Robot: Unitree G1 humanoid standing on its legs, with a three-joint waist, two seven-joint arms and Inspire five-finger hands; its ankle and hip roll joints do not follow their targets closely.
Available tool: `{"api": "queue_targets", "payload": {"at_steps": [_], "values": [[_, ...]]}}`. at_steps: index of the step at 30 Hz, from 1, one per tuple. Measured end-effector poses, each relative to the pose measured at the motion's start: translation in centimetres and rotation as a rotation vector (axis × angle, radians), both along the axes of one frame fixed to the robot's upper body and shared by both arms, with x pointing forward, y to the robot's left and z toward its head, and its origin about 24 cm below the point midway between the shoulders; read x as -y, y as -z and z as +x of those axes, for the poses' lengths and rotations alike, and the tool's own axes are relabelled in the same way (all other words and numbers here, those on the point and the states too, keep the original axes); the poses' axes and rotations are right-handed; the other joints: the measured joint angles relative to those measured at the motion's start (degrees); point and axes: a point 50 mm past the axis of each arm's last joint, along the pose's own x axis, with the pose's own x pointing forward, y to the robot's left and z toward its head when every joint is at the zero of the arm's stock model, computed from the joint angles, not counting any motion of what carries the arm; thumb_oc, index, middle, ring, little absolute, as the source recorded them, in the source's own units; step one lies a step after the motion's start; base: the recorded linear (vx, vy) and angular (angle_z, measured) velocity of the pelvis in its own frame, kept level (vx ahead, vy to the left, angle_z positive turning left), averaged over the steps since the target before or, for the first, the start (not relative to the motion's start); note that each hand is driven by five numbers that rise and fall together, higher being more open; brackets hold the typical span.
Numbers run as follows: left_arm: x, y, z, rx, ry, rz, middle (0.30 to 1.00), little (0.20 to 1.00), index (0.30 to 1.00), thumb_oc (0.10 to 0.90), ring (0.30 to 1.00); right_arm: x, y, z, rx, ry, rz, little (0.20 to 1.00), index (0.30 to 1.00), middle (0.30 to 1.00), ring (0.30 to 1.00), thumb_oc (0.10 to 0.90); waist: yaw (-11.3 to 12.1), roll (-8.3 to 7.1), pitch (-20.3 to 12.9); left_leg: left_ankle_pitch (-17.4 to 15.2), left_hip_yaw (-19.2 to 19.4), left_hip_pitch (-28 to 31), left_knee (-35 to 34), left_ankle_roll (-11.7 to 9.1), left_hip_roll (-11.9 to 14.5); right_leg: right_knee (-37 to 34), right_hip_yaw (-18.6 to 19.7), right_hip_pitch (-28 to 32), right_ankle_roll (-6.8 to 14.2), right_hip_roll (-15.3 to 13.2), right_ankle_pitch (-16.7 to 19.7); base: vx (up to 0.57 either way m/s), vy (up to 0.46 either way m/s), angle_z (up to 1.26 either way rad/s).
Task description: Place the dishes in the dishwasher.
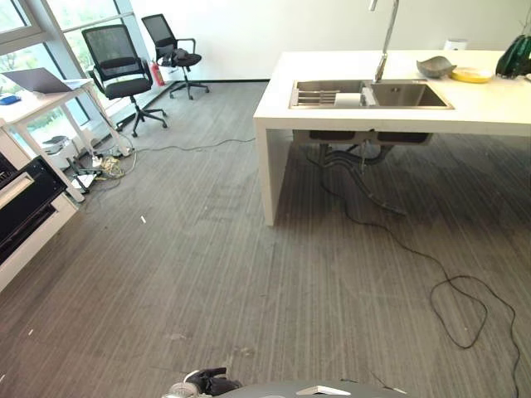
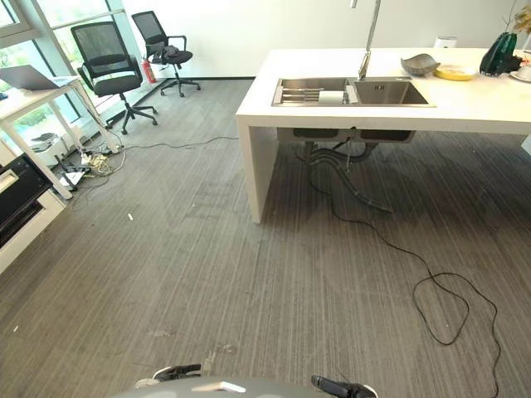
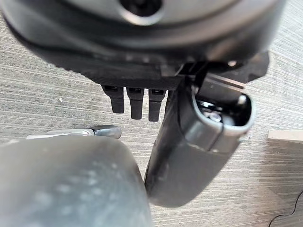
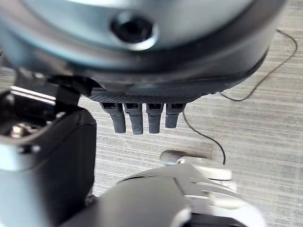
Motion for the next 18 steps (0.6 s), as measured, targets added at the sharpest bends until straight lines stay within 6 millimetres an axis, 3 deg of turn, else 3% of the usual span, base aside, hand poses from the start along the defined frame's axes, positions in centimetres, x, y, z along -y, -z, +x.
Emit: {"api": "queue_targets", "payload": {"at_steps": [14, 18], "values": [[0.3, -0.2, 1.1, 0.039, 0.083, -0.006, 0.9, 0.9, 0.9, 0.8, 0.9, -0.1, 0.0, 0.3, 0.024, -0.022, -0.002, 0.9, 0.9, 0.9, 0.9, 0.8, -0.55, 0.11, 1.25, -0.95, 2.59, 1.07, -0.21, -1.0, 1.02, -1.65, 2.37, 0.53, 0.2, 1.02, 0.8, 0.0, -0.01, -0.1], [0.7, -0.3, 1.8, 0.062, 0.14, -0.011, 0.9, 0.9, 0.9, 0.8, 0.9, 0.7, -0.1, -0.6, 0.017, 0.119, -0.011, 0.9, 0.9, 0.9, 0.9, 0.8, -0.66, 0.59, 1.75, -0.96, 2.59, 1.14, -0.21, -1.0, 1.01, -1.68, 2.47, 0.6, 0.2, 1.03, 0.81, 0.0, 0.0, 0.0]]}}
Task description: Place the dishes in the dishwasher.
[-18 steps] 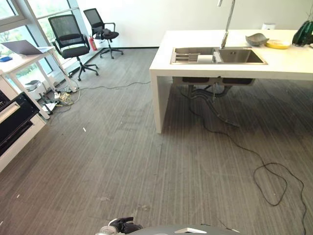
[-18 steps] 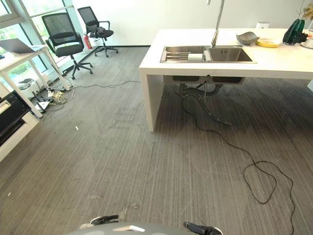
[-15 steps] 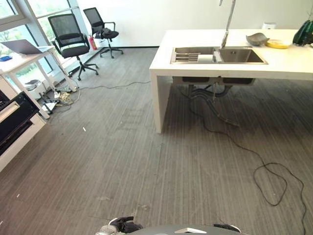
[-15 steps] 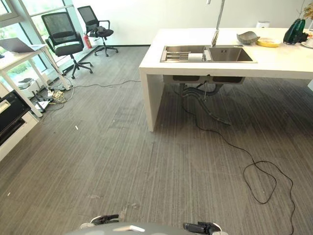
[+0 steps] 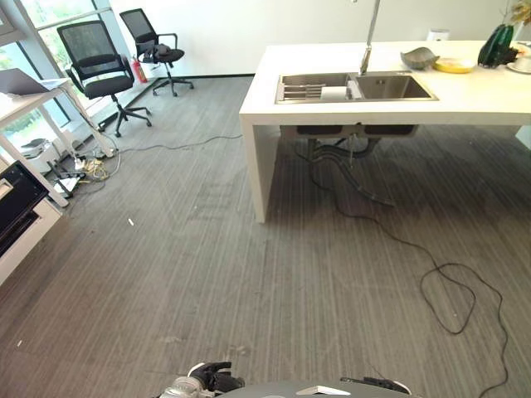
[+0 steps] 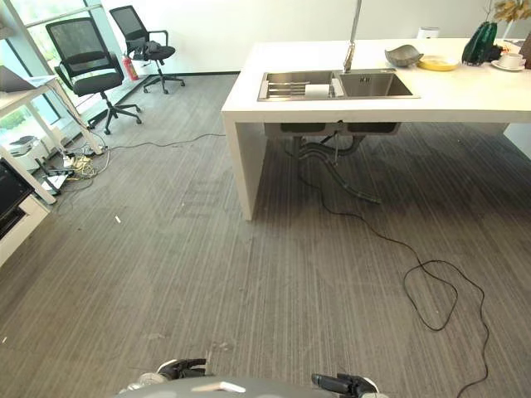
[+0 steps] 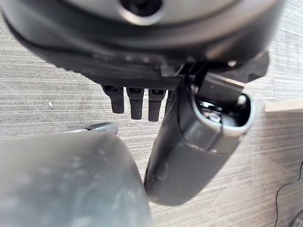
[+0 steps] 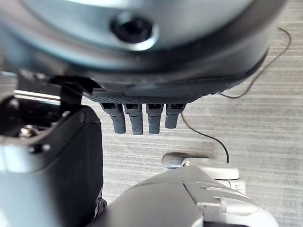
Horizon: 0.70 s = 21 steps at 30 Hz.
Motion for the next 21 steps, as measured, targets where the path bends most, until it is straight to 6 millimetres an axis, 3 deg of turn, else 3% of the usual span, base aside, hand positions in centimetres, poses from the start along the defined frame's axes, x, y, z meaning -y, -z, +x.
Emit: {"api": "queue_targets", "payload": {"at_steps": [8, 12, 21], "values": [[0.3, -0.1, 0.6, 0.017, 0.058, -0.003, 0.9, 0.9, 0.9, 0.8, 0.9, 1.4, -0.2, -1.2, -0.029, 0.091, -0.05, 0.9, 0.9, 0.9, 0.9, 0.8, -1.01, 0.24, 0.99, 0.0, 0.0, 0.23, -0.01, 0.0, 0.04, -0.33, 0.03, 0.38, -0.08, 0.06, 0.06, 0.0, -0.012, 0.0], [0.7, -0.3, 1.4, 0.031, 0.114, -0.004, 0.9, 0.9, 0.9, 0.8, 0.9, 1.0, -0.1, -1.5, -0.032, 0.114, -0.04, 0.9, 0.9, 0.9, 0.9, 0.8, -1.11, 0.08, 1.49, -0.01, 0.07, 0.27, -0.01, -0.03, 0.23, -0.75, 0.12, 0.53, -0.45, 0.3, 0.35, 0.0, -0.013, -0.02], [0.3, -0.2, 0.7, 0.012, 0.083, -0.004, 0.9, 0.9, 0.9, 0.8, 0.9, 0.8, 0.0, -2.5, -0.061, 0.136, -0.026, 0.9, 0.9, 0.9, 0.9, 0.8, -1.57, 0.14, 1.63, -0.03, -0.04, 0.65, -0.02, -0.07, 0.27, -2.51, -0.07, 2.0, -0.59, 0.39, 1.26, 0.02, -0.043, 0.01]]}}
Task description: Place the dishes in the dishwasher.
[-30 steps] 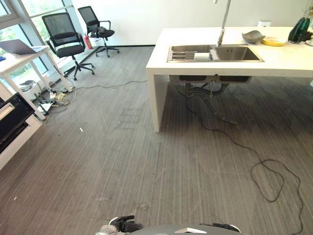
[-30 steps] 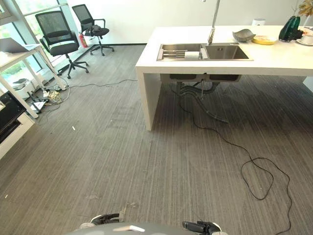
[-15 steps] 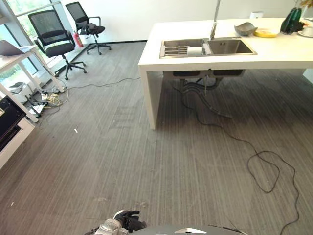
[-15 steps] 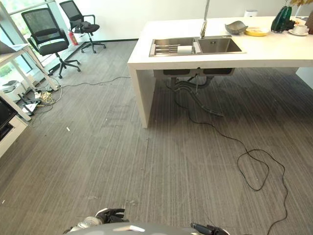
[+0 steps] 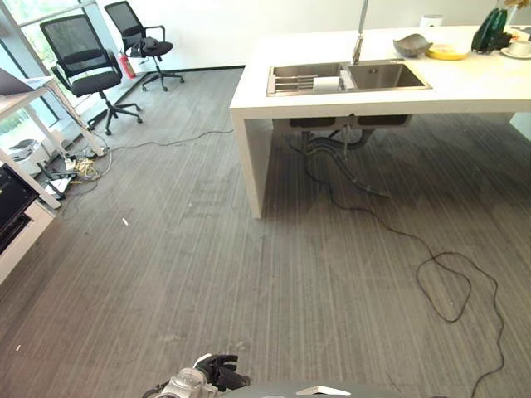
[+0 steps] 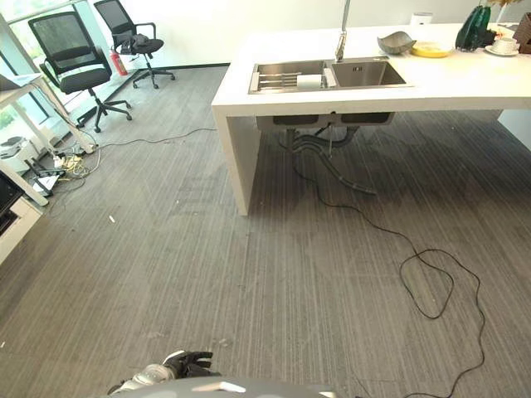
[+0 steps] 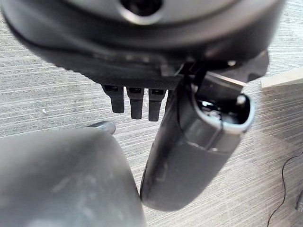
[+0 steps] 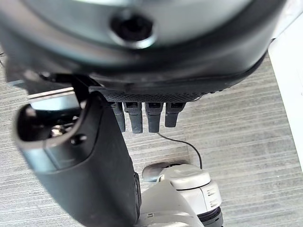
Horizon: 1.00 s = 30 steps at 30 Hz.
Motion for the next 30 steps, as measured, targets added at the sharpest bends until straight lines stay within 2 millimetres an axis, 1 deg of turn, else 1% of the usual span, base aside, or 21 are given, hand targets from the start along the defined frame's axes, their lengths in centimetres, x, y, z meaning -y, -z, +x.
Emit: {"api": "queue_targets", "payload": {"at_steps": [1, 6, 7, 8, 11, 13, 15, 16, 17, 18, 19, 20, 21, 22, 23, 24, 25, 26, 27, 28, 30], "values": [[-0.7, 0.2, -1.2, -0.026, -0.192, -0.021, 0.9, 0.9, 0.9, 0.8, 0.9, -0.3, 0.1, 0.0, 0.001, 0.0, 0.009, 0.9, 0.9, 0.9, 0.9, 0.8, 0.04, -0.31, -0.11, -0.18, -0.15, 0.63, 0.0, -0.27, 0.06, -0.89, -0.45, 1.14, 0.01, 0.03, 0.02, 0.02, -0.045, 0.07], [-0.7, 0.5, -2.3, -0.058, -0.346, -0.038, 0.9, 0.9, 0.9, 0.8, 0.9, -0.2, 0.1, -0.2, -0.01, 0.001, 0.014, 0.9, 0.9, 0.9, 0.9, 0.8, 0.54, -0.37, -0.64, -0.26, -0.44, 0.49, 0.01, -0.4, 0.18, -1.38, -0.73, 1.46, -0.35, 0.18, 0.38, 0.02, -0.048, 0.05], [-0.6, 0.5, -2.5, -0.047, -0.482, -0.075, 0.9, 0.9, 0.9, 0.8, 0.9, -0.2, 0.1, -0.2, -0.013, 0.002, 0.016, 0.9, 0.9, 0.9, 0.9, 0.8, 0.58, -0.31, -0.7, -0.27, -0.58, 0.62, 0.08, -0.42, 0.2, -1.57, -0.79, 1.6, -0.36, 0.21, 0.39, -0.01, -0.083, 0.03], [-0.5, 0.5, -2.5, -0.033, -0.527, -0.087, 0.9, 0.9, 0.9, 0.8, 0.9, -0.2, 0.1, -0.4, -0.02, -0.003, 0.014, 0.9, 0.9, 0.9, 0.9, 0.8, 0.58, -0.3, -0.69, -0.24, -0.78, 0.57, 0.03, -0.46, 0.13, -1.74, -0.89, 1.7, -0.38, 0.19, 0.45, -0.01, -0.058, 0.03], [-0.1, 0.4, -2.0, -0.009, -0.604, -0.116, 0.9, 0.9, 0.9, 0.8, 0.9, -0.1, 0.0, -0.6, -0.022, -0.012, 0.001, 0.9, 0.9, 0.9, 0.9, 0.8, 0.91, -0.04, -0.48, -0.16, -1.34, 0.46, 0.22, -0.58, 0.18, -1.84, -1.19, 1.82, -0.39, 0.23, 0.49, 0.0, -0.063, 0.1], [0.8, 0.4, -1.4, 0.013, -0.62, -0.14, 0.9, 0.9, 0.9, 0.8, 0.9, -0.2, 0.1, -0.3, -0.011, -0.017, -0.001, 0.9, 0.9, 0.9, 0.9, 0.8, 0.84, 0.18, -0.36, -0.11, -1.74, -0.28, 0.68, -0.72, 0.33, -1.83, -1.68, 1.47, -0.47, 0.35, 0.44, -0.03, -0.134, 0.09], [0.9, 0.2, -0.7, 0.027, -0.607, -0.131, 0.9, 0.9, 0.9, 0.8, 0.9, -0.3, 0.1, 0.4, 0.001, -0.027, -0.008, 0.9, 0.9, 0.9, 0.9, 0.8, 0.89, 0.03, 0.06, -0.39, -1.77, -2.05, 2.84, -1.24, 0.44, -0.82, -1.68, 0.25, -0.95, 0.41, 0.11, -0.03, -0.094, -0.02], [0.7, -0.1, 0.8, 0.06, -0.6, -0.12, 0.9, 0.9, 0.9, 0.8, 0.9, -0.9, 0.1, 1.8, 0.023, -0.052, -0.002, 0.9, 0.9, 0.9, 0.9, 0.8, 0.93, -1.89, 2.29, -0.82, -1.82, -6.99, 11.34, -3.28, -0.44, 1.98, -0.99, -2.03, -2.67, -0.44, -0.95, 0.06, -0.202, -0.24], [0.1, -0.3, 1.5, 0.077, -0.603, -0.1, 0.9, 0.9, 0.9, 0.8, 0.9, -1.2, 0.1, 2.4, 0.031, -0.073, 0.004, 0.9, 0.9, 0.9, 0.9, 0.8, 1.41, -3.53, 3.11, -0.48, -1.75, -9.34, 15.41, -4.72, -1.09, 1.36, -1.18, -1.78, -2.82, -1.88, 0.08, 0.06, -0.204, -0.3], [-0.2, -0.2, 1.0, 0.07, -0.632, -0.093, 0.9, 0.9, 0.9, 0.8, 0.9, -0.7, 0.0, 2.9, 0.052, -0.058, -0.006, 0.9, 0.9, 0.9, 0.9, 0.8, 1.97, -2.64, 3.1, 0.42, -2.83, -11.92, 20.17, -7.3, -0.66, 4.02, -1.24, -3.05, -5.02, -0.38, -1.19, 0.15, -0.268, -0.27], [0.1, -0.3, 1.6, 0.103, -0.646, -0.113, 0.9, 0.9, 0.9, 0.8, 0.9, -0.5, -0.1, 3.3, 0.075, -0.028, -0.001, 0.9, 0.9, 0.9, 0.9, 0.8, 2.45, -2.25, 3.91, -1.14, -4.0, -17.74, 30.44, -9.4, 0.4, 13.59, -3.72, -7.51, -5.92, -0.08, -4.53, 0.17, -0.085, 0.09], [-0.9, -0.8, 3.0, 0.148, -0.672, -0.093, 0.9, 0.9, 0.9, 0.8, 0.9, -1.3, 0.1, 3.3, 0.073, -0.017, 0.018, 0.9, 0.9, 0.9, 0.9, 0.8, 2.17, -4.29, 5.76, 2.19, -2.58, -23.42, 41.57, -10.7, 0.05, 15.26, -5.58, -7.27, -6.61, -0.97, -8.16, 0.28, -0.088, 0.39], [-2.1, -0.9, 2.9, 0.135, -0.702, -0.064, 0.9, 0.9, 0.9, 0.8, 0.9, -1.6, 0.2, 2.9, 0.042, -0.027, 0.015, 0.9, 0.9, 0.9, 0.9, 0.8, 2.99, -5.56, 6.8, 3.56, -2.26, -27.0, 44.47, -9.66, -0.49, 14.69, -5.19, -5.87, -6.74, -1.02, -9.72, 0.21, -0.02, 0.19], [-2.4, -1.1, 3.3, 0.15, -0.763, -0.089, 0.9, 0.9, 0.9, 0.8, 0.9, -1.2, 0.1, 3.0, 0.018, -0.035, 0.005, 0.9, 0.9, 0.9, 0.9, 0.8, 4.95, -6.26, 6.74, 3.85, 0.41, -29.41, 40.98, -7.51, -1.08, 13.51, -3.09, -5.86, -6.61, -1.25, -9.94, 0.4, 0.051, -0.11], [-2.1, -1.1, 3.6, 0.152, -0.776, -0.101, 0.9, 0.9, 0.9, 0.8, 0.9, -0.7, 0.0, 3.0, -0.001, -0.033, -0.006, 0.9, 0.9, 0.9, 0.9, 0.8, 5.4, -6.41, 6.43, 5.45, 2.77, -29.98, 32.15, -5.9, -1.48, 9.25, -3.11, -4.0, -6.45, -1.17, -9.65, 0.45, 0.099, -0.42], [-2.0, -1.2, 3.9, 0.155, -0.785, -0.113, 0.9, 0.9, 0.9, 0.8, 0.9, -0.3, -0.2, 3.3, -0.002, -0.051, -0.022, 0.9, 0.9, 0.9, 0.9, 0.8, 5.77, -5.26, 6.79, 6.86, 4.16, -30.55, 25.21, -5.39, -1.59, 5.54, -3.33, -1.97, -5.88, -0.82, -8.74, 0.59, 0.123, 0.02], [-1.7, -0.9, 3.2, 0.128, -0.742, -0.096, 0.9, 0.9, 0.9, 0.8, 0.9, 0.4, -0.4, 3.3, -0.005, -0.06, -0.043, 0.9, 0.9, 0.9, 0.9, 0.8, 4.99, -2.88, 6.9, 9.3, 5.22, -30.46, 14.6, -5.48, -0.36, 1.32, -3.06, 0.79, -4.3, 1.61, -8.85, 0.45, 0.094, -0.14], [-1.2, -0.7, 2.8, 0.112, -0.736, -0.097, 0.9, 0.9, 0.9, 0.8, 0.9, 1.2, -0.6, 3.2, -0.017, -0.062, -0.063, 0.9, 0.9, 0.9, 0.9, 0.8, 5.82, -0.09, 6.25, 9.75, 6.33, -28.2, -0.89, -5.48, 1.59, 0.91, -3.14, 0.56, -4.22, 3.59, -8.4, 0.42, 0.065, -0.22], [-1.0, -0.7, 2.7, 0.104, -0.745, -0.102, 0.9, 0.9, 0.9, 0.8, 0.9, 1.5, -0.7, 3.4, -0.01, -0.068, -0.072, 0.9, 0.9, 0.9, 0.9, 0.8, 6.06, 1.07, 6.99, 9.43, 6.42, -29.47, -1.05, -6.11, 2.81, 1.24, -3.19, 0.73, -6.15, 4.5, -7.36, 0.4, 0.057, -0.59], [-0.9, -0.5, 2.3, 0.096, -0.797, -0.115, 0.9, 0.9, 0.9, 0.8, 0.9, 1.4, -0.6, 3.1, -0.01, -0.067, -0.068, 0.9, 0.9, 0.9, 0.9, 0.8, 6.93, 1.34, 6.92, 9.36, 6.66, -30.18, -1.0, -6.23, 3.27, 1.84, -3.2, 1.5, -7.17, 4.6, -6.75, 0.4, 0.077, -0.53], [-1.2, -0.4, 1.7, 0.081, -0.813, -0.104, 0.9, 0.9, 0.9, 0.8, 0.9, 0.6, -0.4, 2.4, -0.036, -0.075, -0.042, 0.9, 0.9, 0.9, 0.9, 0.8, 8.74, -0.21, 4.02, 9.49, 7.94, -29.09, -0.56, -5.94, 2.9, 2.98, -1.01, 1.46, -7.25, 3.95, -7.03, 0.45, 0.118, -0.68]]}}
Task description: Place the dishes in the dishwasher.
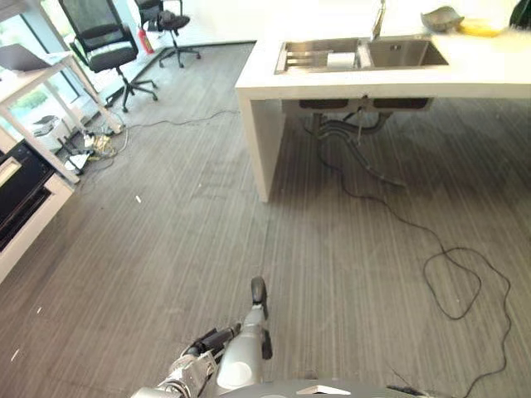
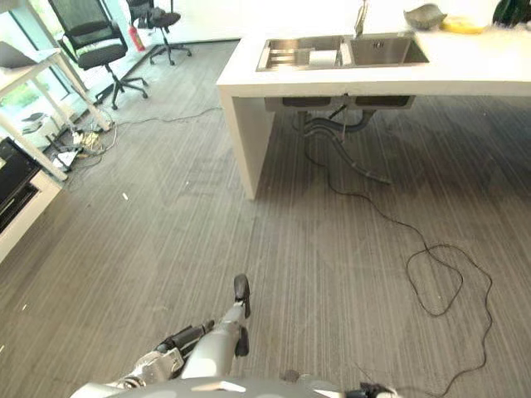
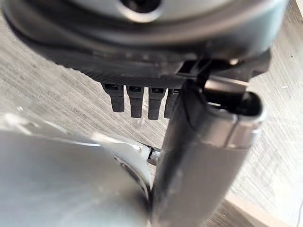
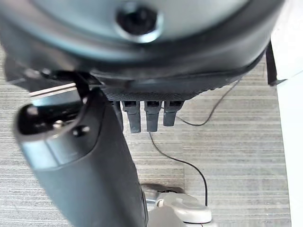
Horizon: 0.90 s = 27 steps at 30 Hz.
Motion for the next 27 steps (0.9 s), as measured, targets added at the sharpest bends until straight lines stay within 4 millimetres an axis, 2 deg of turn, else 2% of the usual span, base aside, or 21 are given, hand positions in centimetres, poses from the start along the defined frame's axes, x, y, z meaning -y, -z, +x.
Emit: {"api": "queue_targets", "payload": {"at_steps": [3, 4, 5, 6, 7, 8, 10, 11, 12, 13, 14, 15, 16, 17, 19, 21, 23, 24, 25, 26, 27], "values": [[-0.9, 0.3, -1.9, -0.073, -0.038, 0.019, 0.9, 0.9, 0.9, 0.8, 0.9, -1.4, 0.5, -1.4, -0.049, -0.018, 0.037, 0.9, 0.9, 0.9, 0.9, 0.8, 0.09, -4.1, -3.34, 1.31, 0.51, 5.5, 4.27, 5.72, -3.93, -2.2, 2.18, 4.35, 2.5, -2.07, -1.27, 0.35, 0.107, -0.46], [-0.9, 0.3, -1.9, -0.073, -0.038, 0.019, 0.9, 0.9, 0.9, 0.8, 0.9, -1.4, 0.5, -1.4, -0.049, -0.018, 0.037, 0.9, 0.9, 0.9, 0.9, 0.8, 0.09, -4.1, -3.34, 1.31, 0.51, 5.5, 4.27, 5.72, -3.93, -2.2, 2.18, 4.35, 2.5, -2.07, -1.27, 0.12, 0.041, -0.11], [-1.4, 0.4, -2.7, -0.105, -0.037, 0.032, 0.9, 0.9, 0.9, 0.8, 0.9, -1.7, 0.6, -2.8, -0.09, -0.007, 0.046, 0.9, 0.9, 0.9, 0.9, 0.8, 0.03, -5.85, -5.62, 2.28, 1.13, 8.57, 2.6, 7.94, -7.05, -2.25, 1.97, 5.77, 4.38, -3.21, -2.6, 0.23, 0.101, 0.03], [-1.5, 0.6, -3.9, -0.14, 0.0, 0.051, 0.9, 0.9, 0.9, 0.8, 0.9, -1.9, 0.6, -4.0, -0.132, -0.004, 0.049, 0.9, 0.9, 0.9, 0.9, 0.8, -0.52, -5.29, -7.06, 3.2, 0.98, 12.76, -0.07, 12.16, -7.54, 1.9, 2.03, 6.75, 7.59, -2.92, -5.25, 0.39, 0.204, 0.0], [-2.2, 0.4, -3.4, -0.126, 0.023, 0.079, 0.9, 0.9, 0.9, 0.8, 0.9, -2.8, 0.8, -4.1, -0.128, -0.015, 0.069, 0.9, 0.9, 0.9, 0.9, 0.8, -0.16, -7.03, -7.39, 2.02, 0.8, 14.0, 0.22, 13.27, -8.56, 5.63, 1.97, 5.6, 10.79, -4.14, -6.22, 0.45, 0.263, 0.05], [-2.4, 0.1, -2.0, -0.105, 0.069, 0.108, 0.9, 0.9, 0.9, 0.8, 0.9, -3.1, 0.9, -2.8, -0.074, -0.036, 0.083, 0.9, 0.9, 0.9, 0.9, 0.8, -0.19, -6.92, -7.12, -0.61, 0.71, 15.23, 0.73, 13.43, -8.84, 15.98, 1.49, 1.68, 12.84, -3.55, -5.31, 0.31, 0.221, 0.14], [-2.1, -1.0, 1.3, 0.015, 0.162, 0.166, 0.9, 0.9, 0.9, 0.8, 0.9, -2.5, 0.8, -1.1, -0.013, -0.044, 0.068, 0.9, 0.9, 0.9, 0.9, 0.8, -0.54, -5.01, -6.19, -2.75, -0.58, 17.41, 0.27, 13.87, -7.34, 44.11, -1.31, -11.49, 21.75, -5.14, 2.07, 0.21, 0.146, 0.38], [-2.1, -2.2, 3.7, 0.115, 0.221, 0.213, 0.9, 0.9, 0.9, 0.8, 0.9, -2.2, 0.6, 0.0, 0.034, -0.052, 0.057, 0.9, 0.9, 0.9, 0.9, 0.8, -1.58, -5.44, -5.29, -3.89, -2.66, 19.39, 0.3, 14.28, -8.52, 53.34, -2.67, -16.06, 21.77, -7.86, 4.61, 0.29, 0.12, 0.89], [-2.0, -3.8, 6.3, 0.238, 0.272, 0.264, 0.9, 0.9, 0.9, 0.8, 0.9, -1.6, 0.3, 1.2, 0.083, -0.061, 0.04, 0.9, 0.9, 0.9, 0.9, 0.8, -3.02, -5.73, -4.23, -4.2, -4.45, 21.52, 0.49, 14.12, -9.81, 58.73, -3.12, -19.12, 21.33, -11.21, 3.52, 0.19, 0.063, 0.8], [-2.0, -3.8, 6.3, 0.238, 0.272, 0.264, 0.9, 0.9, 0.9, 0.8, 0.9, -1.6, 0.3, 1.2, 0.083, -0.061, 0.04, 0.9, 0.9, 0.9, 0.9, 0.8, -3.02, -5.73, -4.23, -4.2, -4.45, 21.52, 0.49, 14.12, -9.81, 58.73, -3.12, -19.12, 21.33, -11.21, 3.52, 0.29, 0.084, 0.83], [-1.3, -5.8, 9.0, 0.367, 0.313, 0.295, 0.9, 0.9, 0.9, 0.8, 0.9, -1.4, 0.1, 2.3, 0.122, -0.067, 0.026, 0.9, 0.9, 0.9, 0.9, 0.8, -3.59, -5.16, -4.12, -7.19, -6.0, 23.74, 1.13, 15.6, -10.19, 58.68, -2.51, -21.12, 21.16, -12.49, 2.25, 0.21, 0.024, 0.33], [-0.2, -9.8, 11.6, 0.564, 0.34, 0.341, 0.9, 0.9, 0.9, 0.8, 0.9, -1.0, -0.3, 3.7, 0.185, -0.042, 0.006, 0.9, 0.9, 0.9, 0.9, 0.8, -3.32, -4.34, -2.0, -9.21, -7.08, 24.29, 3.45, 14.6, -9.34, 58.89, 0.03, -23.88, 20.13, -11.99, 0.65, 0.34, 0.016, 0.66], [1.0, -15.2, 13.2, 0.832, 0.374, 0.375, 0.9, 0.9, 0.9, 0.8, 0.9, -0.6, -0.9, 5.2, 0.262, -0.017, -0.003, 0.9, 0.9, 0.9, 0.9, 0.8, -4.28, -3.11, -0.19, -9.82, -8.92, 24.57, 3.62, 14.07, -8.01, 56.84, -0.5, -27.38, 16.45, -11.46, -1.57, 0.37, -0.042, 0.69], [2.3, -19.3, 14.6, 1.062, 0.399, 0.399, 0.9, 0.9, 0.9, 0.8, 0.9, 0.0, -1.3, 6.0, 0.305, -0.023, -0.019, 0.9, 0.9, 0.9, 0.9, 0.8, -4.51, -1.55, 1.07, -10.19, -10.6, 25.1, 3.45, 14.53, -6.51, 51.24, -2.65, -29.69, 15.06, -11.34, -2.55, 0.34, -0.063, 0.88], [3.2, -26.0, 17.0, 1.344, 0.456, 0.548, 0.9, 0.9, 0.9, 0.8, 0.9, 1.0, -2.0, 7.1, 0.33, -0.065, -0.064, 0.9, 0.9, 0.9, 0.9, 0.8, -5.57, -0.29, 1.91, -10.8, -10.96, 29.06, 2.43, 12.83, -5.74, 33.11, -6.6, -30.47, 15.47, -13.72, -1.9, 0.33, -0.107, 0.62], [1.7, -29.0, 18.6, 1.419, 0.462, 0.711, 0.9, 0.9, 0.9, 0.8, 0.9, 1.0, -2.1, 7.6, 0.335, -0.089, -0.071, 0.9, 0.9, 0.9, 0.9, 0.8, -6.54, -1.15, 0.89, -14.03, -10.31, 33.51, 0.6, 10.31, -5.84, 19.64, -8.17, -29.91, 15.97, -15.23, -0.34, 0.37, -0.17, 0.13], [1.0, -30.9, 19.4, 1.447, 0.459, 0.815, 0.9, 0.9, 0.9, 0.8, 0.9, 0.8, -1.6, 6.2, 0.288, -0.101, -0.059, 0.9, 0.9, 0.9, 0.9, 0.8, -7.04, -2.93, -1.04, -17.36, -11.52, 35.45, 1.14, 8.24, -5.84, 9.76, -5.14, -28.75, 18.34, -14.76, 1.86, 0.24, -0.141, 0.23], [1.4, -31.3, 19.7, 1.466, 0.436, 0.819, 0.9, 0.9, 0.9, 0.8, 0.9, 0.9, -1.5, 5.7, 0.268, -0.095, -0.062, 0.9, 0.9, 0.9, 0.9, 0.8, -7.44, -1.57, -1.0, -19.1, -12.66, 35.94, 2.51, 6.58, -3.86, 9.96, -5.08, -27.39, 17.53, -12.96, 6.34, 0.22, -0.135, 0.63], [2.2, -31.0, 19.8, 1.469, 0.433, 0.792, 0.9, 0.9, 0.9, 0.8, 0.9, 0.9, -1.3, 5.3, 0.246, -0.094, -0.06, 0.9, 0.9, 0.9, 0.9, 0.8, -8.14, -1.01, -1.1, -19.19, -12.27, 36.18, 3.21, 6.43, -2.74, 11.2, -5.28, -26.75, 16.59, -12.0, 7.11, 0.19, -0.149, 0.79], [3.4, -30.6, 19.8, 1.472, 0.464, 0.762, 0.9, 0.9, 0.9, 0.8, 0.9, 0.6, -1.0, 4.3, 0.206, -0.091, -0.047, 0.9, 0.9, 0.9, 0.9, 0.8, -8.83, -1.56, -0.99, -18.17, -11.58, 36.66, 3.84, 5.64, -2.58, 12.49, -4.47, -25.93, 14.1, -11.2, 9.6, 0.08, -0.051, 0.91], [5.1, -29.6, 19.4, 1.467, 0.57, 0.737, 0.9, 0.9, 0.9, 0.8, 0.9, 0.2, -0.6, 3.2, 0.171, -0.092, -0.029, 0.9, 0.9, 0.9, 0.9, 0.8, -9.69, -1.99, -1.18, -18.12, -9.19, 37.5, 4.73, 5.56, -1.86, 12.27, -4.22, -24.01, 6.98, -9.77, 14.83, 0.27, -0.204, 0.55]]}}
